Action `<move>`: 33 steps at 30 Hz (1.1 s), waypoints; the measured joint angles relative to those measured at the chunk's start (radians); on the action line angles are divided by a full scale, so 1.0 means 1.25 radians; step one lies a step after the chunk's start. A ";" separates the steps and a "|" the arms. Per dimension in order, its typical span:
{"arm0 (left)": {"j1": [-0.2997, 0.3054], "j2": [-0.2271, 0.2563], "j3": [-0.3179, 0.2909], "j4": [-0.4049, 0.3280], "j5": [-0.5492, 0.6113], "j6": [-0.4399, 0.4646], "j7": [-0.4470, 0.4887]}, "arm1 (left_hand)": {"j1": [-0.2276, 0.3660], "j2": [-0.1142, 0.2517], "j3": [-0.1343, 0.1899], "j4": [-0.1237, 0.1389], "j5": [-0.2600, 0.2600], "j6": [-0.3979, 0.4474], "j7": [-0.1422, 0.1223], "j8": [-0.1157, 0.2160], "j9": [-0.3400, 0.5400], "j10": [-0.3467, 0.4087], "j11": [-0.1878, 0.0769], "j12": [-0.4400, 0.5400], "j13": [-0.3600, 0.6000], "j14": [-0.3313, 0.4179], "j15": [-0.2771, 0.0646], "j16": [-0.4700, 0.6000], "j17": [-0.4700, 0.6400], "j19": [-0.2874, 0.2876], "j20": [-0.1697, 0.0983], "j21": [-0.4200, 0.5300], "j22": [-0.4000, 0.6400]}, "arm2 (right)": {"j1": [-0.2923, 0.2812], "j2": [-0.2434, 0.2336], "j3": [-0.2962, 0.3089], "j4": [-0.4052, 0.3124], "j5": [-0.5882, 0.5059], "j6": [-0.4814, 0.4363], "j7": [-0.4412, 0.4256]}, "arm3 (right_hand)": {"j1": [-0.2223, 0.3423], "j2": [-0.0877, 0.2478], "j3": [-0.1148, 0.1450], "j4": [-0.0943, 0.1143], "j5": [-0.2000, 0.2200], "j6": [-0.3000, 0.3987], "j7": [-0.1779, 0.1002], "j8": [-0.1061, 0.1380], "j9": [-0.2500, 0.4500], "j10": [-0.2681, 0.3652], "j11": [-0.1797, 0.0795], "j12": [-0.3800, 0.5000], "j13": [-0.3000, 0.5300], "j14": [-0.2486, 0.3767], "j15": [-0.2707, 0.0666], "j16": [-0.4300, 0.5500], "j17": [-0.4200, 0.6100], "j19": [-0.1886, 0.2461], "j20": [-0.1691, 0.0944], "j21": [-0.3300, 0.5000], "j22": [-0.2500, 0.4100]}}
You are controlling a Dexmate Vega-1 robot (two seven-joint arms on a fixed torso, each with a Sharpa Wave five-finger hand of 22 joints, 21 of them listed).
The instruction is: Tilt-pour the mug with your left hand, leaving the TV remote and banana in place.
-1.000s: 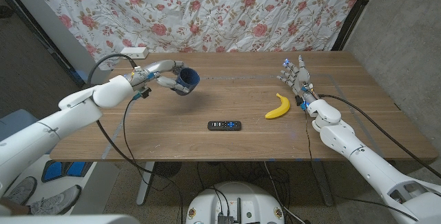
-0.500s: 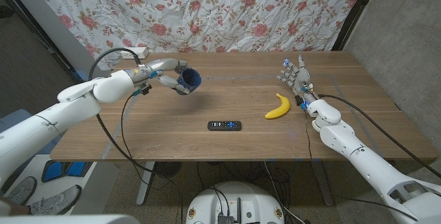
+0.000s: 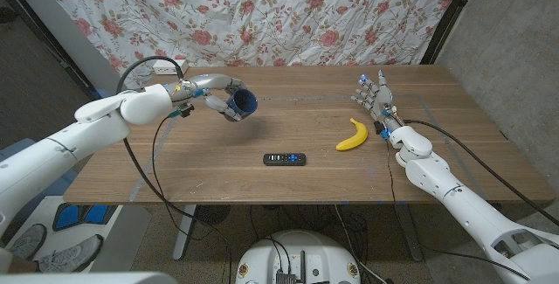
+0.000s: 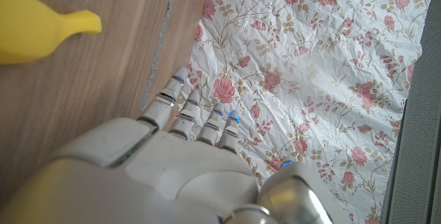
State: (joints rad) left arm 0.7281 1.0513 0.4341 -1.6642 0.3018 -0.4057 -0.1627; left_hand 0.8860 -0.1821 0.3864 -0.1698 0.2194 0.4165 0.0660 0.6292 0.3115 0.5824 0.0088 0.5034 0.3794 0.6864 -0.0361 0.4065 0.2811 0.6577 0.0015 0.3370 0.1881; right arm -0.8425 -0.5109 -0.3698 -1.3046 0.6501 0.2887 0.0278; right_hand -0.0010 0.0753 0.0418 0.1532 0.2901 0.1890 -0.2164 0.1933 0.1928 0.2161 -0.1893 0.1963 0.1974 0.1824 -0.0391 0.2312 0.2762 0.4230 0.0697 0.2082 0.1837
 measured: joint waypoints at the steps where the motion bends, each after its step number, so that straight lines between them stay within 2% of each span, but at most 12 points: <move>1: -0.003 -0.001 0.002 0.001 0.005 -0.003 -0.004 | 0.000 0.000 0.000 0.000 0.000 0.000 0.000 0.000 0.000 0.000 0.000 0.000 0.000 0.001 -0.001 0.000 0.000 0.000 0.000 0.000 0.000 | 0.000 0.000 0.000 0.000 0.000 0.000 0.000 | 0.000 0.000 0.000 0.000 0.000 0.000 0.000 0.000 0.000 0.000 0.000 0.000 0.000 0.000 0.000 0.000 0.000 0.000 0.000 0.000 0.000; 15: -0.055 -0.012 0.033 0.005 0.074 -0.023 -0.053 | 0.000 0.000 0.000 0.000 -0.002 0.000 0.000 0.000 0.002 0.000 0.000 0.000 0.000 0.010 0.002 -0.005 0.000 0.004 -0.004 0.000 0.000 | 0.000 0.000 0.000 0.000 0.000 0.000 0.000 | 0.000 0.000 0.000 0.000 0.000 0.000 0.000 0.000 0.000 0.000 0.000 0.000 0.000 0.000 0.000 0.000 0.000 0.000 0.000 0.000 0.000; 33: -0.126 -0.028 0.081 -0.029 0.169 0.025 -0.160 | 0.000 0.000 0.003 -0.002 -0.003 0.000 0.000 0.005 0.003 0.006 0.006 0.009 0.000 0.016 -0.001 -0.014 0.000 0.004 -0.004 0.000 0.000 | 0.000 0.000 0.000 0.001 0.000 0.000 0.000 | 0.000 0.000 0.000 0.000 0.000 0.000 0.000 0.000 0.000 0.000 0.000 0.000 0.000 0.000 0.000 0.000 0.000 0.000 0.000 0.000 0.000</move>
State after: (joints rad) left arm 0.5705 1.0157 0.5358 -1.7009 0.5131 -0.3741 -0.3624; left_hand 0.8860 -0.1821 0.3895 -0.1725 0.2155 0.4163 0.0658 0.6349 0.3158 0.5898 0.0163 0.5151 0.3793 0.7059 -0.0376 0.3887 0.2811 0.6631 -0.0039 0.3370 0.1881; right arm -0.8419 -0.5105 -0.3700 -1.3031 0.6497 0.2887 0.0284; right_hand -0.0010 0.0753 0.0418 0.1532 0.2901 0.1890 -0.2164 0.1933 0.1928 0.2161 -0.1893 0.1963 0.1974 0.1824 -0.0391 0.2312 0.2762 0.4230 0.0697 0.2082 0.1837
